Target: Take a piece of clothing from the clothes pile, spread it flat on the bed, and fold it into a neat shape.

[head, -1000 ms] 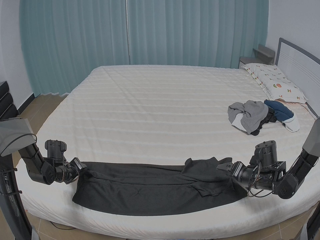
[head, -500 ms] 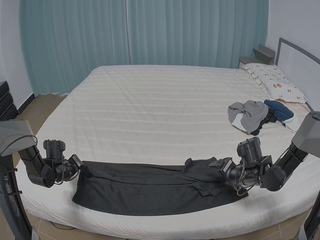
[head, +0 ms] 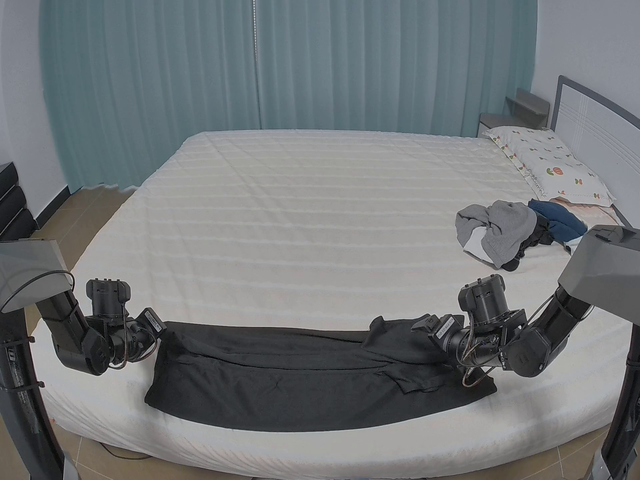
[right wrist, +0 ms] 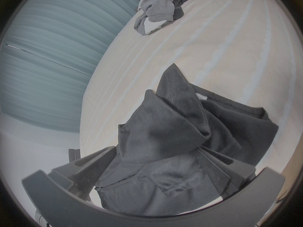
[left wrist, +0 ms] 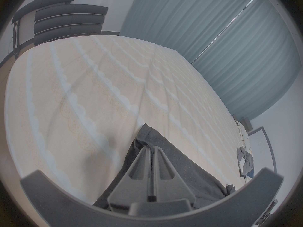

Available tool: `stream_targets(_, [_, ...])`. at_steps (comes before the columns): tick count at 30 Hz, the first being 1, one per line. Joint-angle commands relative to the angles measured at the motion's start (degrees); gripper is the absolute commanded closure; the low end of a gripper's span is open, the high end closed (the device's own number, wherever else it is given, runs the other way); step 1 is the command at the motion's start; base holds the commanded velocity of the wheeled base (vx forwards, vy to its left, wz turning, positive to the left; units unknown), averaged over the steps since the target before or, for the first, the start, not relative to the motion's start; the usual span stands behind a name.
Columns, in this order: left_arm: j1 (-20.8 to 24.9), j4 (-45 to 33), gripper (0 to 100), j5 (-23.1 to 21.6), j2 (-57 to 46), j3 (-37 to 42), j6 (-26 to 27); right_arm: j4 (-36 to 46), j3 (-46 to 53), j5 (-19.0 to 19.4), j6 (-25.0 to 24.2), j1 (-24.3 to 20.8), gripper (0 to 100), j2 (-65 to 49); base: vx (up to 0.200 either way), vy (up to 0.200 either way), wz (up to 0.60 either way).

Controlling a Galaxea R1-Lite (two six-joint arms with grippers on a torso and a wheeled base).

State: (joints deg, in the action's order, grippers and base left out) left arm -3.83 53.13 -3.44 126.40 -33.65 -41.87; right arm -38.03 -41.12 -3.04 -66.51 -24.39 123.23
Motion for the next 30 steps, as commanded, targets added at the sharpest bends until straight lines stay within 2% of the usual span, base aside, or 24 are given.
stream_targets(1, [-0.04,0.05,100,0.01,0.07,0.07,0.04,-0.29,-1.68,-1.01,-0.11,0.22,100,2.54,0.000,0.000,0.00])
stream_targets(13, [-0.04,0.14,100,0.36,-0.11,-0.37,0.30,0.33,-1.95,-2.59,-0.02,0.31,100,2.36,0.000,0.000,0.00])
stream_targets(25, [-0.57,0.22,100,0.54,-1.07,-5.55,0.04,-4.68,-7.05,-2.50,2.79,4.27,100,-1.33,0.000,0.000,0.00])
stream_targets(30, [-0.92,1.01,100,0.63,-1.07,-8.63,-5.06,-9.87,-9.15,-2.50,4.55,4.97,100,-0.19,0.000,0.000,0.00])
